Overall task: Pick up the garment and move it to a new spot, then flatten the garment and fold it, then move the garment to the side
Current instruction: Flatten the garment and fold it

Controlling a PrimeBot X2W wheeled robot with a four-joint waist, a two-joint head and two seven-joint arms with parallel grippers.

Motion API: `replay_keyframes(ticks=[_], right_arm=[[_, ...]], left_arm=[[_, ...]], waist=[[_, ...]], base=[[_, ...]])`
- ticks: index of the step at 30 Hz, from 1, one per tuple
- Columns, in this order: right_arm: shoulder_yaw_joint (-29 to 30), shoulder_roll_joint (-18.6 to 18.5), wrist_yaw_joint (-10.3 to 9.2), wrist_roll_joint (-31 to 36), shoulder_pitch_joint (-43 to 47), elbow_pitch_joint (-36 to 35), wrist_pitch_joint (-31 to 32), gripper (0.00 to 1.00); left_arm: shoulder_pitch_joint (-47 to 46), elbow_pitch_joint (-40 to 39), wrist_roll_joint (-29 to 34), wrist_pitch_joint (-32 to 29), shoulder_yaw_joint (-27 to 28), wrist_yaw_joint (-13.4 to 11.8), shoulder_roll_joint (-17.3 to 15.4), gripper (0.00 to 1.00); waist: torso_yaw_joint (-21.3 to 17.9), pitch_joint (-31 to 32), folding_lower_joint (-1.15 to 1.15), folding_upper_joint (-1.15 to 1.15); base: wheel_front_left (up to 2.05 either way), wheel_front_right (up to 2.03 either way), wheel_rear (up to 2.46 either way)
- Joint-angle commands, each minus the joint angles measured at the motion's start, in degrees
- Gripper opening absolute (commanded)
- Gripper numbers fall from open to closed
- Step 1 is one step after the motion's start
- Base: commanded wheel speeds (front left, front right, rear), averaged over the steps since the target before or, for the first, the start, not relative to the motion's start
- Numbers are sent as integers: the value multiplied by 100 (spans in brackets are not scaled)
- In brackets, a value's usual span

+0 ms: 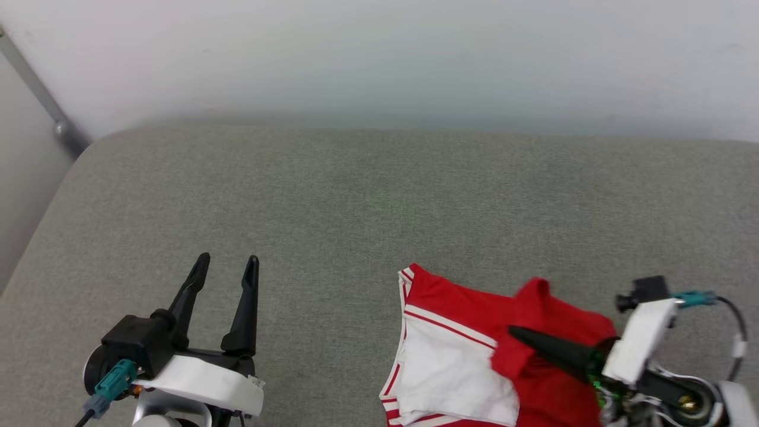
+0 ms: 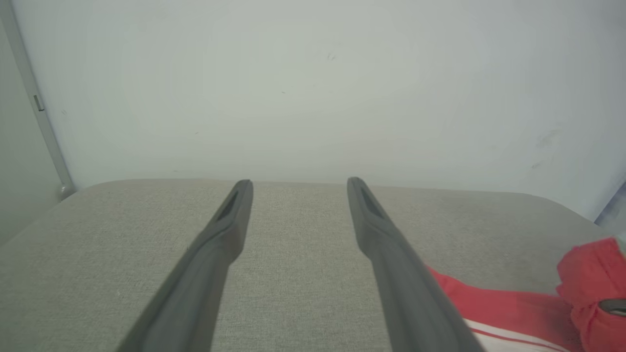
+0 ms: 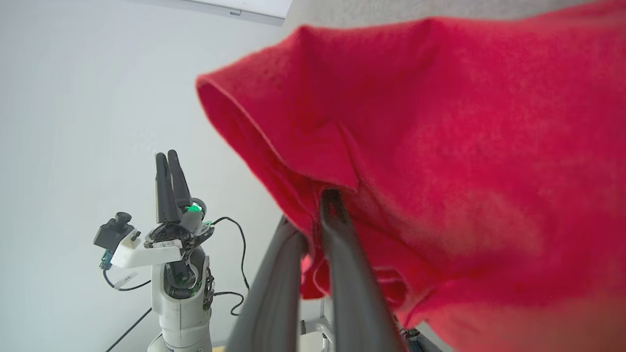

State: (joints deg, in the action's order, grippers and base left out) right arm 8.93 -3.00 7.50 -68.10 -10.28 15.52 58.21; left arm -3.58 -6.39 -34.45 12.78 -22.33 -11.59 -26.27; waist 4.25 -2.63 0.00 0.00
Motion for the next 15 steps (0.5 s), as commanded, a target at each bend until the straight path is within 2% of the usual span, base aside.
replay_keyframes(ticks=[1,5,8,10,15], right_arm=[[-159,22,-3,-94,-73,54,-110,0],[-1102,21,-3,-654,-272,319,-707,0],[-1655,19,-3,-806,-407,506,-1114,0],[-1919,17,-3,-645,-482,703,-1362,0],[-2238,-77,-3,310,-645,1278,-1917,0]], left_arm=[[-75,9,32,14,-19,27,35,100],[-155,54,20,21,-68,70,72,100],[-198,91,13,23,-103,101,101,100],[-245,121,-1,32,-111,129,110,100],[-276,190,-7,63,-105,152,138,100]], waist=[[55,-23,0,0],[192,-60,0,0],[277,-96,0,0],[324,-131,0,0],[385,-205,0,0]], base=[[0,0,0],[0,0,0],[0,0,0],[0,0,0],[0,0,0]])
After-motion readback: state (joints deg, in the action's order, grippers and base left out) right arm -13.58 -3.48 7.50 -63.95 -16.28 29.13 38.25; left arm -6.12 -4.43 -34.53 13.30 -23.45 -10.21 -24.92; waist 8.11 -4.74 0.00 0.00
